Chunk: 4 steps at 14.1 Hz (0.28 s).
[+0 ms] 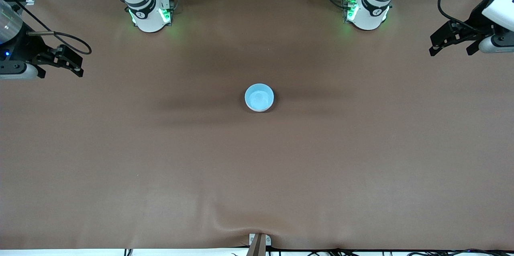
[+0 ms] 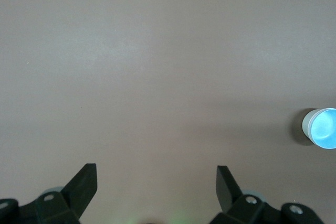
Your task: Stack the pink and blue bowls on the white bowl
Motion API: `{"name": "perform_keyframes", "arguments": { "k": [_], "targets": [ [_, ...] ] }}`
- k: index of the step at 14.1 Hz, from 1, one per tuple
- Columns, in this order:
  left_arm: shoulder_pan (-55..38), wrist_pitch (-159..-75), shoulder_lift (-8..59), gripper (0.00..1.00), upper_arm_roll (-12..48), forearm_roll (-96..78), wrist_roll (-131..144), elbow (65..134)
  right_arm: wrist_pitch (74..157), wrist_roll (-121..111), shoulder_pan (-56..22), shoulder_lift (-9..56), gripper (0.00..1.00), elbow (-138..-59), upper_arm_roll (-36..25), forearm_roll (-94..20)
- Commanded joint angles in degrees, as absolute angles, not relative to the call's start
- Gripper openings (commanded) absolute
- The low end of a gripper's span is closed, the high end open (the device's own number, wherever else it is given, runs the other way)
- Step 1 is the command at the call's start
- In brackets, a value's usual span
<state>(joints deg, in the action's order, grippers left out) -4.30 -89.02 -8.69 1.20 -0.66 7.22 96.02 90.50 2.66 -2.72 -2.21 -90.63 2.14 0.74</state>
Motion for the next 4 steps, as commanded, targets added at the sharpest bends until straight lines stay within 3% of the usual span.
{"name": "perform_keyframes", "arguments": {
  "k": [1,4],
  "targets": [
    [-4.0,-87.9,-7.6,1.0,1.3,-0.8,6.6,94.2,90.8,3.0,-3.0,-4.0,1.0,-92.3,1.0,-1.6],
    [-4.0,-87.5,-7.6,1.0,1.3,-0.8,6.6,94.0,90.8,3.0,-3.2,-3.9,1.0,-92.3,1.0,-1.6]
  ]
}}
